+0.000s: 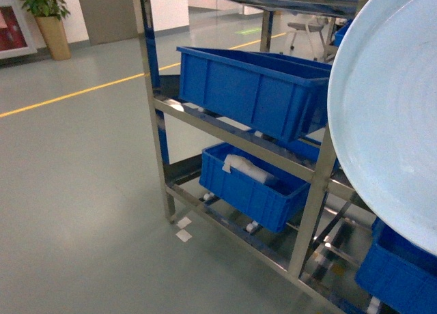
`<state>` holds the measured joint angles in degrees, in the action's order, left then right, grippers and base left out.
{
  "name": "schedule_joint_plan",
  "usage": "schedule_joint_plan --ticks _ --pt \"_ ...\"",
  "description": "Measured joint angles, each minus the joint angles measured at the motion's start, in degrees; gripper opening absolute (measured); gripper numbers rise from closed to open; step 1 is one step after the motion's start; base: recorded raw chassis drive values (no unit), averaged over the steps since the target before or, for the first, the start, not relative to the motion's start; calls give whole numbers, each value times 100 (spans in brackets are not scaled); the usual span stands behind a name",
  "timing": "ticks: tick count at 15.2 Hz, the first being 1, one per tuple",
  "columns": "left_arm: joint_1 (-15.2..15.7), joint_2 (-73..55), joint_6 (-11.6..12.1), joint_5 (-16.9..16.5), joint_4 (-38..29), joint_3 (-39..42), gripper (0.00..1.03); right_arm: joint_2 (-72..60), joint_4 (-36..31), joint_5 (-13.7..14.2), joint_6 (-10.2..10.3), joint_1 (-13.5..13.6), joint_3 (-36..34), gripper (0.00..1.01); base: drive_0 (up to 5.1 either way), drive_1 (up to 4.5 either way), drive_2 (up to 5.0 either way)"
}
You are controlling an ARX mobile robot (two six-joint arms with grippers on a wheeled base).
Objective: Place blue tray on left shelf second layer neatly
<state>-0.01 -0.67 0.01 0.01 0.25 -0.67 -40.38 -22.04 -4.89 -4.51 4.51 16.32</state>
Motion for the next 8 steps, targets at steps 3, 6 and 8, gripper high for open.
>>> schedule_joint_plan --ticks 3,6,8 --pt "0 0 0 0 0 0 98 0 -2 0 0 0 0 2 -121 -121 -121" --pt "0 0 2 0 0 0 98 0 -2 0 2 0 0 2 -124 -124 -124" --pt "0 0 0 0 0 0 98 0 -2 0 0 0 0 2 -124 -124 -124"
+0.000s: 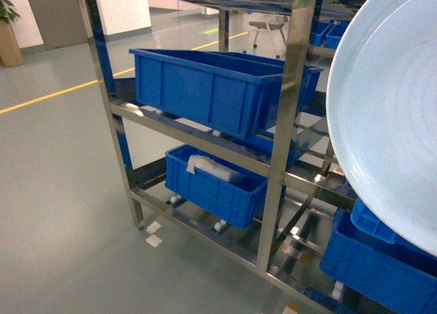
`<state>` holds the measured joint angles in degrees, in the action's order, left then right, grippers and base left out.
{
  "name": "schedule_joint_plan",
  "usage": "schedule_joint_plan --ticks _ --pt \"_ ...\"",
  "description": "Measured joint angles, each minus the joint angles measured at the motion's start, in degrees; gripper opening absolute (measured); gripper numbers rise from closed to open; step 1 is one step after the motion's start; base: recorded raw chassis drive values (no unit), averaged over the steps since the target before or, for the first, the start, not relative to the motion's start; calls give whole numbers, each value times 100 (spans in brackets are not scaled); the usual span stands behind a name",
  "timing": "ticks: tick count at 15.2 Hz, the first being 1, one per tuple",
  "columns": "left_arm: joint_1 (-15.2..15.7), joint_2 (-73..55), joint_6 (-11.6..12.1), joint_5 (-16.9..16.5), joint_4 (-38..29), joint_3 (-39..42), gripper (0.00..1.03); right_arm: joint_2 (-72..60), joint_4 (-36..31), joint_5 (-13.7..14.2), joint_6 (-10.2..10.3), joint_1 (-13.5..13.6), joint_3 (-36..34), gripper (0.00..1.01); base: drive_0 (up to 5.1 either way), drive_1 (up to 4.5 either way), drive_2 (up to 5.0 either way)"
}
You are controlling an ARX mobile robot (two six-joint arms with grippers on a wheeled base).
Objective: Place blue tray on left shelf second layer neatly
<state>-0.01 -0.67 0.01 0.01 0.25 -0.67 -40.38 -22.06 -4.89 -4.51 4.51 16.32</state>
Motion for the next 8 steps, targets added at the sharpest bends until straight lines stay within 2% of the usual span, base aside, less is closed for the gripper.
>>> schedule_joint_plan --ticks 8 --pt "0 0 2 0 0 0 98 0 -2 0 2 0 0 2 -124 -124 -124"
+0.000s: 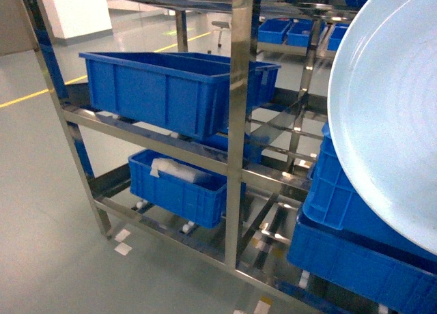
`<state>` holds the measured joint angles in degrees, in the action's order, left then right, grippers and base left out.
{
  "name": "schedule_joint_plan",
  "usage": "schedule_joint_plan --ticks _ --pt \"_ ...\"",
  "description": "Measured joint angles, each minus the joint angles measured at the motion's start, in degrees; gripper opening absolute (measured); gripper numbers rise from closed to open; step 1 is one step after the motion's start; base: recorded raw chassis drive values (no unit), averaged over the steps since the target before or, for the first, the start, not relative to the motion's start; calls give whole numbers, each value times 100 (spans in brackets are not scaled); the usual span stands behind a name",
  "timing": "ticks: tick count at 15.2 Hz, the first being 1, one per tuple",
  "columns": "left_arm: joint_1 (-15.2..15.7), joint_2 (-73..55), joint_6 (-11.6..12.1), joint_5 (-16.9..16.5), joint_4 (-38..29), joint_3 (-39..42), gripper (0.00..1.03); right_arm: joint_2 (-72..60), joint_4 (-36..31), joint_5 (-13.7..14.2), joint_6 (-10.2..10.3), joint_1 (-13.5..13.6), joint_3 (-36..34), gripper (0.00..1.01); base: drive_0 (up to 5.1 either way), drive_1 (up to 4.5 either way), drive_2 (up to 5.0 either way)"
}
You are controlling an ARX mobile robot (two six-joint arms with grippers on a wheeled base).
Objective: Place blue tray on left shelf second layer neatly
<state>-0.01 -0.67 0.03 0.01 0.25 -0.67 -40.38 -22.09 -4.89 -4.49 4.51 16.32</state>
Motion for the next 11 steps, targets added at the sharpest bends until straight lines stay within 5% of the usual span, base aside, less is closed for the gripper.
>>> schedule_joint_plan --ticks 9,11 --pt "0 0 0 0 -2 0 98 0 2 0 0 0 0 2 -115 -115 -115" --pt "0 0 0 -22 -7 0 98 9 11 24 -2 -2 0 2 -613 131 131"
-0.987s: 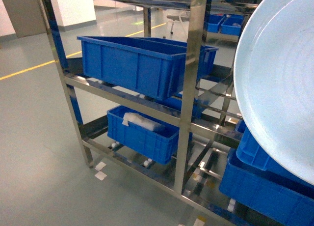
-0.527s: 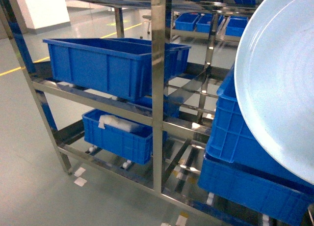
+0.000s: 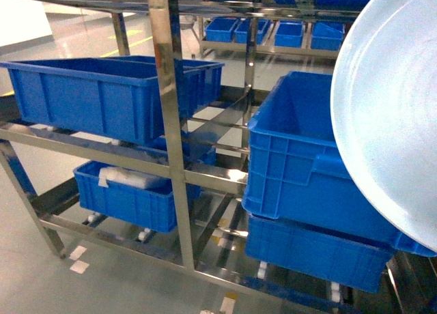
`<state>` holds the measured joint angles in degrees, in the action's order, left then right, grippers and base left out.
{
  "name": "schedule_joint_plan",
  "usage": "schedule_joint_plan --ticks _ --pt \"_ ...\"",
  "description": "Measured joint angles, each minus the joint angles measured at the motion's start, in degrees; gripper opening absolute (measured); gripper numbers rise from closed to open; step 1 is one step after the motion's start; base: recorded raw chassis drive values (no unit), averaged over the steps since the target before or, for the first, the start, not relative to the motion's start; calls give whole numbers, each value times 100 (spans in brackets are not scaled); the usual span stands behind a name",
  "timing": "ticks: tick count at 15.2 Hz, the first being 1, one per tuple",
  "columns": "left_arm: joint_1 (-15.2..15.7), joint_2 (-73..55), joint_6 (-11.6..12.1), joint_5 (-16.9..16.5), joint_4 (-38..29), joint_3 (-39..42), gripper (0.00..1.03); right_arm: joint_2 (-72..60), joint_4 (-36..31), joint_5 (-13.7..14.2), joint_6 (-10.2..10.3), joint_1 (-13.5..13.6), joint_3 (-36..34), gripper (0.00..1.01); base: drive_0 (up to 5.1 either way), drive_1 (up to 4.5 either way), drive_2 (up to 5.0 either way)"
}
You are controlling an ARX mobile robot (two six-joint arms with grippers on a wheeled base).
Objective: Place blue tray on left shelf second layer neatly
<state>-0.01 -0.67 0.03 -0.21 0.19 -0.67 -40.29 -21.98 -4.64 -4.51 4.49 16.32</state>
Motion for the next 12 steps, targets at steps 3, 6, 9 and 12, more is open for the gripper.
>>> schedule_joint_plan --ticks 3,6,9,12 --pt "0 0 0 20 13 0 98 4 -4 -9 0 2 0 2 -516 181 181" --pt "0 0 -2 59 11 0 98 -4 -24 -72 2 42 0 2 11 11 11" --pt "0 0 -2 39 7 0 98 7 0 -15 0 33 0 2 -28 189 -245" --pt "0 0 -2 35 4 0 98 13 11 -24 2 35 0 2 -9 419 -438"
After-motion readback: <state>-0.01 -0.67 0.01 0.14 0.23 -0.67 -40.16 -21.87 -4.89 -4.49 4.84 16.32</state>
